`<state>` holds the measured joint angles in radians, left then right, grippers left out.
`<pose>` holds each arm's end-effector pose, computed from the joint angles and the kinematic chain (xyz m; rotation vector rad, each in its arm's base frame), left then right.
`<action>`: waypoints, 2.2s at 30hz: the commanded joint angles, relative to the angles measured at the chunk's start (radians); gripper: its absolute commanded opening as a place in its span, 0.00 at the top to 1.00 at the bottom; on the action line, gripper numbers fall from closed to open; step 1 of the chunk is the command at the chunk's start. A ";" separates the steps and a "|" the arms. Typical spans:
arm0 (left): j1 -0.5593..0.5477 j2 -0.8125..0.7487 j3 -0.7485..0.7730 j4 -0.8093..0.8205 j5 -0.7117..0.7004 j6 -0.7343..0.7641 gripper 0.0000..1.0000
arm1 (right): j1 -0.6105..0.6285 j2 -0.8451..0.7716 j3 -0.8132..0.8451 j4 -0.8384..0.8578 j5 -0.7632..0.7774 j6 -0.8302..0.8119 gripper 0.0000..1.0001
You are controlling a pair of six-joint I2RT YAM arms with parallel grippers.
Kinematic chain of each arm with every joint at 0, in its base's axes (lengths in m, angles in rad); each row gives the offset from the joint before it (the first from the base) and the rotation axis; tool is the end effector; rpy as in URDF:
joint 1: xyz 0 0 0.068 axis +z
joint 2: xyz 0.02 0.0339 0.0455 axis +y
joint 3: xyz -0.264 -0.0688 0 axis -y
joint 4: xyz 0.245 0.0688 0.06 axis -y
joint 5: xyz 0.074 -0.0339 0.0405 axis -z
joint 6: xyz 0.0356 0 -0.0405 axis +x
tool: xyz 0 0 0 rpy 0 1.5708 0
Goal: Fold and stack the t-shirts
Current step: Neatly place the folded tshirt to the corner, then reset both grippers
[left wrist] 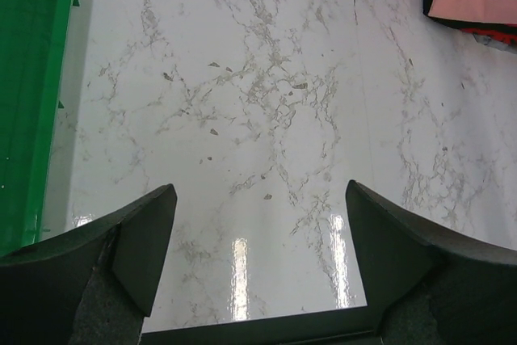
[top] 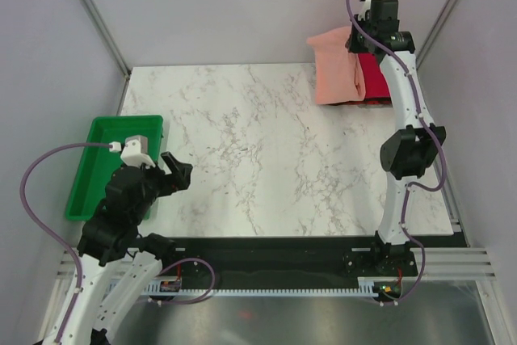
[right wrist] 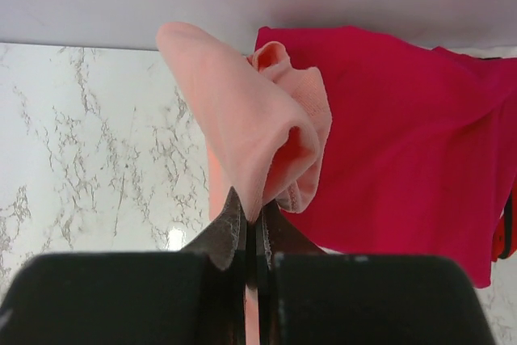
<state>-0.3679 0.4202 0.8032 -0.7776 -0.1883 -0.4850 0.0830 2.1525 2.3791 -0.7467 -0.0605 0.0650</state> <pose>0.0811 -0.0241 0.3265 -0.2395 1.9624 -0.3746 0.4835 0.0424 0.3932 -0.0556 2.0928 0.1529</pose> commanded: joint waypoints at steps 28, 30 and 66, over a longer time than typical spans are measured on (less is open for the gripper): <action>0.004 0.012 -0.009 0.047 -0.005 0.037 0.09 | -0.193 0.279 0.235 0.305 0.054 -0.057 1.00; 0.004 0.017 -0.009 0.047 -0.007 0.037 0.10 | -0.196 0.294 0.238 0.351 0.102 -0.091 1.00; 0.006 -0.023 -0.012 0.047 -0.007 0.039 0.02 | 0.227 -0.994 -1.019 0.323 0.142 0.401 0.02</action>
<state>-0.3660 0.3965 0.7952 -0.7681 -0.1818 -0.4831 0.2752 1.1927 1.5120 -0.3286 0.1532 0.3721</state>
